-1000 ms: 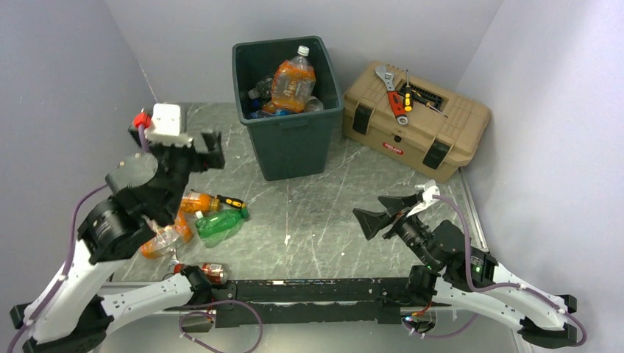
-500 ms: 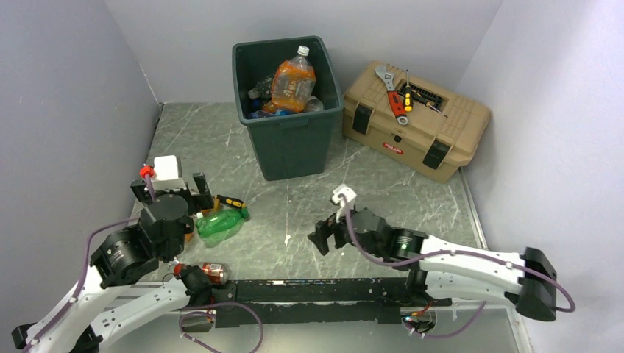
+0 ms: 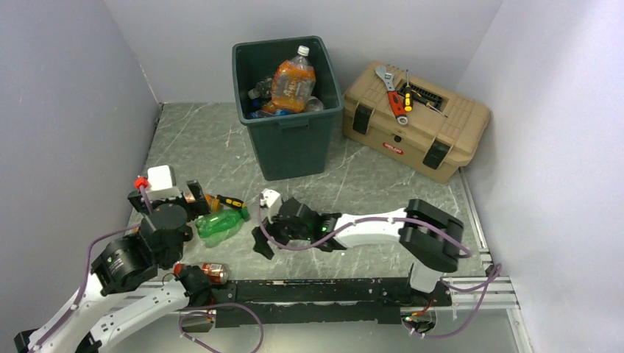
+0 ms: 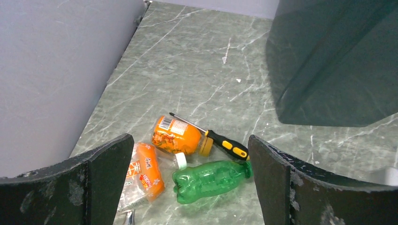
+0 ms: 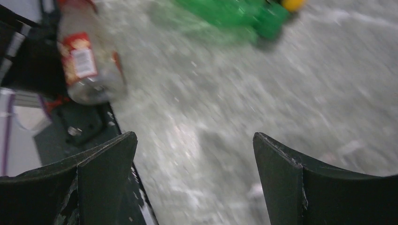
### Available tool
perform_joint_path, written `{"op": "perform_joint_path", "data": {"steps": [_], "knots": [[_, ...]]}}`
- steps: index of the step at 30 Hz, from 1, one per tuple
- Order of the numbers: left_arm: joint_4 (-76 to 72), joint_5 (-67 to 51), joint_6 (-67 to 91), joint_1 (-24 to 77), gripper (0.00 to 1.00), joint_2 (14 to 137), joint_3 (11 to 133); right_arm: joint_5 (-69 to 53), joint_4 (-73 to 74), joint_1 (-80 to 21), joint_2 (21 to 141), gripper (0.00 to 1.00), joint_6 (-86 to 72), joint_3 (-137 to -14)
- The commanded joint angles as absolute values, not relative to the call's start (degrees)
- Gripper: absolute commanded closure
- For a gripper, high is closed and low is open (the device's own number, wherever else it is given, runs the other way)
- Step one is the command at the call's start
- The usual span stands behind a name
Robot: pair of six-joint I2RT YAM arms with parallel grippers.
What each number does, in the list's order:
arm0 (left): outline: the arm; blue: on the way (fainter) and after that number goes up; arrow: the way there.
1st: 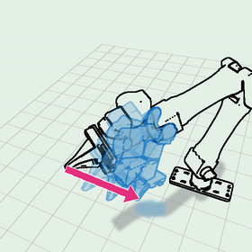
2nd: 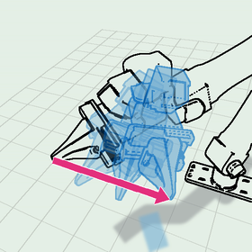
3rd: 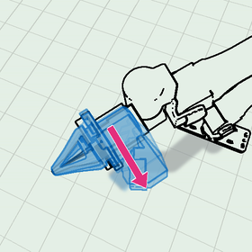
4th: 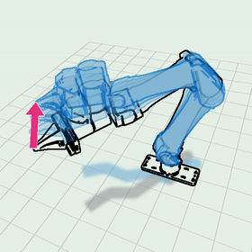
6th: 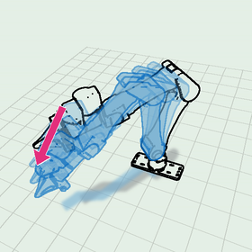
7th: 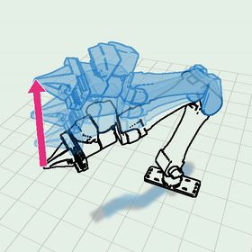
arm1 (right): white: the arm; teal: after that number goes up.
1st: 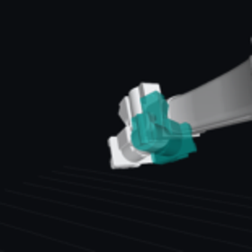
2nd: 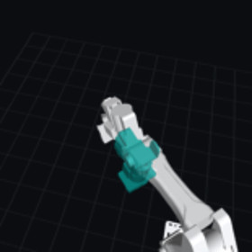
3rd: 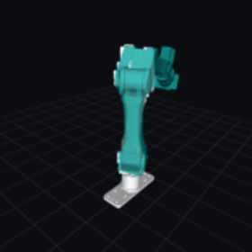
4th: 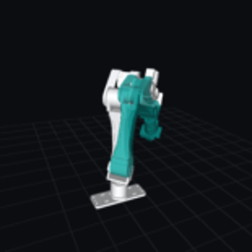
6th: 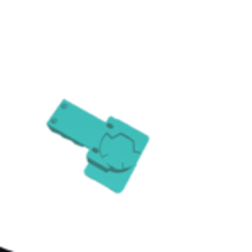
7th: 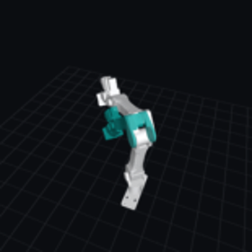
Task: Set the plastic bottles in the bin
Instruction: Pick up the plastic bottle from the corner of the board.
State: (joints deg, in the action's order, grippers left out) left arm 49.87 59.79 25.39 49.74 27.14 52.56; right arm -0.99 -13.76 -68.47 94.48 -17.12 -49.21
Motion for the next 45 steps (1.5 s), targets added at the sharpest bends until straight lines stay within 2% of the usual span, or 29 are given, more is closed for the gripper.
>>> {"op": "perform_joint_path", "data": {"steps": [1,8,18,29,45], "knots": [[48.3,58.2,26.1,49.5,0.03,24.5,52.8,-14.3,-21.0,-68.8,100.8,0.00,-17.4,-57.3],[49.8,56.3,27.1,49.1,0.03,22.6,52.4,-20.8,-18.4,-70.3,111.7,0.00,-17.9,-69.2],[48.2,53.0,24.0,48.5,0.05,25.4,52.0,-22.4,-11.5,-72.7,119.8,0.00,-13.7,-80.3],[47.9,51.1,23.1,47.4,0.05,27.2,52.1,-22.0,-5.4,-74.5,124.3,0.03,-10.7,-86.1],[47.7,51.6,23.8,46.3,0.05,25.6,51.6,-23.8,-10.0,-76.7,124.8,0.06,-11.9,-82.7]]}}
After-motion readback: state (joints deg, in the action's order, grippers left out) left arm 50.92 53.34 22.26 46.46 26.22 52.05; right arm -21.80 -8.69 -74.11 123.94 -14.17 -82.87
